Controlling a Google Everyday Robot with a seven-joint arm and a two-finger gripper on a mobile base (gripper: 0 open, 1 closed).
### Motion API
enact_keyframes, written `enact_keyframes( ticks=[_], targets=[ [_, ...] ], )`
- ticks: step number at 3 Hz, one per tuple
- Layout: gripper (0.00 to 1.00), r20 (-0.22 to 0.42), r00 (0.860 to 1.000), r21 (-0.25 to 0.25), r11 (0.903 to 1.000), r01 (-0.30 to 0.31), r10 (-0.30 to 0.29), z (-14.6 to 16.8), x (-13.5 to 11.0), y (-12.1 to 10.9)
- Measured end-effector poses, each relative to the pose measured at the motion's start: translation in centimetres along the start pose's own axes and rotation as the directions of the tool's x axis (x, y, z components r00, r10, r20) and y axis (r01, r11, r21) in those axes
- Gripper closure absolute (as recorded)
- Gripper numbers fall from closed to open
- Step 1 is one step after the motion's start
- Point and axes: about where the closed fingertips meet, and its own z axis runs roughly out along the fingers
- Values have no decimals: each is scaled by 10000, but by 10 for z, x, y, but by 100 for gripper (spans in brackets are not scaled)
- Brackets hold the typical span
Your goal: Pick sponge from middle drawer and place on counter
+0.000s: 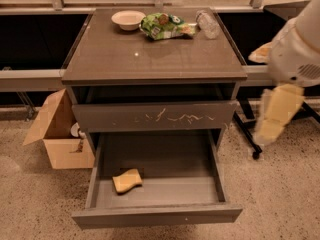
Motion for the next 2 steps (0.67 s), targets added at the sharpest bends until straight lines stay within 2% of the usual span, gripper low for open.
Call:
enact_keyframes(
  ticks=[1,2],
  targets=[
    [0,861,9933,-789,9934,834,-765,53,-28,6],
    [0,1846,9754,-1375,9795,1472,-1207,100,-51,17]
  ],
)
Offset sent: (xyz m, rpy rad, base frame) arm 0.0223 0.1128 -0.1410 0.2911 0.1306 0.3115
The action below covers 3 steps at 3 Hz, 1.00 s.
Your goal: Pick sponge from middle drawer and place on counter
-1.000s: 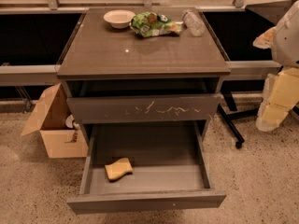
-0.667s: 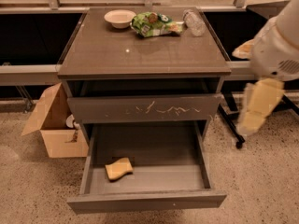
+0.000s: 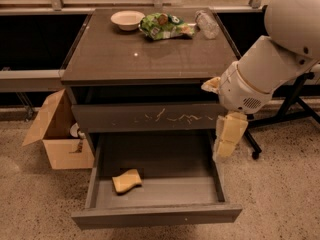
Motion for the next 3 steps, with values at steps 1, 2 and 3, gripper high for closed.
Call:
enact_keyframes(
  ticks=[1,2,3],
  targets=[
    [0,-11,10000,-2,10000,0,0,0,0,0],
    [0,-1,9999,-360,9992,153,-153,25,0,-1],
    [0,127,9972,-972,9925,741,-732,86,-3,2]
  ],
)
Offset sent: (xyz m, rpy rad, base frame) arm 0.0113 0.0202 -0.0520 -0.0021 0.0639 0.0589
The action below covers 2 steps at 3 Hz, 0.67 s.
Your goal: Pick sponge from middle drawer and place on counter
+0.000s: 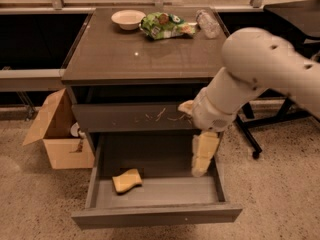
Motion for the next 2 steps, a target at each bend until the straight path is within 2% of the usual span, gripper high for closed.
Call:
enact_keyframes(
  ticks=[1,2],
  targets=[
    [0,193,9984,-357,9979,534,-528,58,-2,1],
    [0,803,9925,-662,9931,971,-917,114,-6,2]
  ],
)
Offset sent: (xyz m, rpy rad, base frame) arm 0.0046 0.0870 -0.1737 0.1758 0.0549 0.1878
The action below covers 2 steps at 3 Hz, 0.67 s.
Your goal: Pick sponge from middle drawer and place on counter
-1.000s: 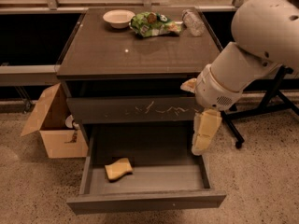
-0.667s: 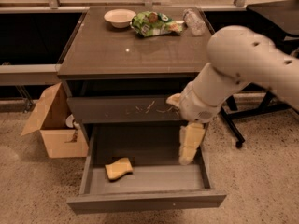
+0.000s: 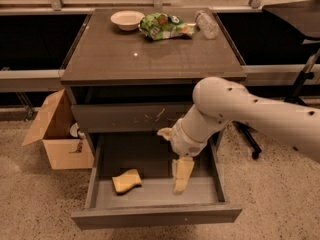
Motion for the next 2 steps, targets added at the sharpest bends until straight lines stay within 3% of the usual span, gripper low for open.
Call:
enact_keyframes(
  ticks=[2],
  targets=[
    [0,1970,9803,-148,9997,190,-157,96,5,-31]
  ],
)
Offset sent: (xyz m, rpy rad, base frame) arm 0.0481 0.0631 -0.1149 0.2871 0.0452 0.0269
